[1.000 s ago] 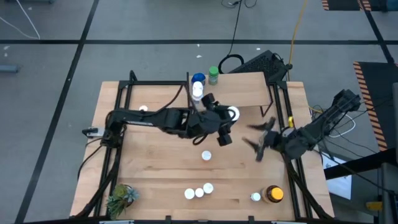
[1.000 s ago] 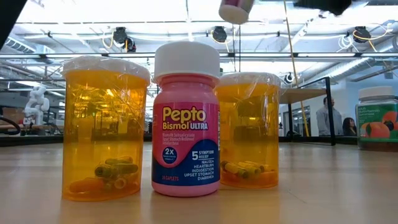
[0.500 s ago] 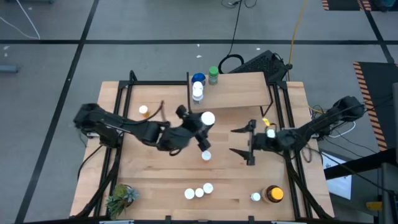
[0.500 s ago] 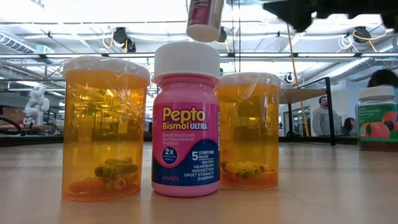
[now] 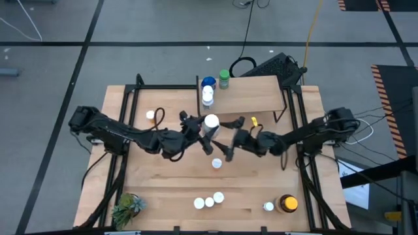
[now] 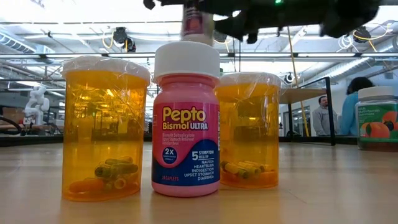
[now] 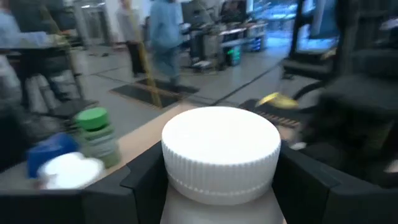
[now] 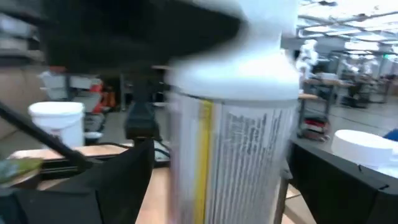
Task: Pick and place medicine bottles onto shelf by color
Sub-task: Put the white bottle on the shelf
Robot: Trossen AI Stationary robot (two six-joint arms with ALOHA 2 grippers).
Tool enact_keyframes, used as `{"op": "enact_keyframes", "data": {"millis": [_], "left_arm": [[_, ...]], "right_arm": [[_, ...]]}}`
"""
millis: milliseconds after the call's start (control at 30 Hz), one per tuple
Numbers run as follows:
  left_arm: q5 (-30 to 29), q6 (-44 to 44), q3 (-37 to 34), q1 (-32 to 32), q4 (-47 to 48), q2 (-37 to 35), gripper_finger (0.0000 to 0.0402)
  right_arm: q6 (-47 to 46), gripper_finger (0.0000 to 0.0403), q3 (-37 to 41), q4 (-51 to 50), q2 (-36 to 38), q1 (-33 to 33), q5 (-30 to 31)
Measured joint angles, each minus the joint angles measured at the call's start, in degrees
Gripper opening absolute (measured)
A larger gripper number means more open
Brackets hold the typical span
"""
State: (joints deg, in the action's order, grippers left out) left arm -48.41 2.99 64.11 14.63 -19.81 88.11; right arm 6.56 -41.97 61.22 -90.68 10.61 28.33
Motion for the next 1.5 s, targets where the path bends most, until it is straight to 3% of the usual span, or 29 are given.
{"op": "enact_keyframes", "data": {"millis": [300, 533, 700, 867, 1000, 1233, 1367, 1500], "left_arm": [[2.70, -0.18, 0.12, 1.16, -0.24, 0.19, 0.0242], [2.86, -1.45, 0.19, 1.45, 0.87, 0.12, 0.0263], [5.18, -6.51, 0.19, 2.87, 3.77, -0.30, 0.0284], [20.99, -10.85, 0.19, 3.05, 8.13, -2.53, 0.0304], [27.33, -11.07, 0.19, 2.39, 8.61, -2.74, 0.0305], [33.24, -9.10, 0.16, 0.36, 8.65, -2.72, 0.0267], [33.60, -8.88, 0.16, -0.07, 8.41, -2.72, 0.0237], [33.86, -8.29, 0.16, -0.69, 8.81, -2.70, 0.0236]], "right_arm": [[0.12, 0.0330, -2.12, -0.60, -3.04, -0.63, 2.43], [-0.25, 0.0266, -2.10, -5.86, -0.43, -0.76, -4.99], [-0.35, 0.0252, -2.10, -18.65, 4.14, -2.06, -16.14], [-1.36, 0.0255, -2.10, -25.62, 7.61, -3.94, -30.88], [-1.55, 0.0255, -2.10, -26.29, 8.05, -4.60, -39.99], [-1.60, 0.0255, -1.03, -25.06, 8.02, -4.78, -40.37], [-2.14, 0.0255, -0.33, -23.59, 8.02, -5.35, -40.46], [-2.78, 0.0257, 0.47, -21.89, 7.99, -5.71, -40.50]]}}
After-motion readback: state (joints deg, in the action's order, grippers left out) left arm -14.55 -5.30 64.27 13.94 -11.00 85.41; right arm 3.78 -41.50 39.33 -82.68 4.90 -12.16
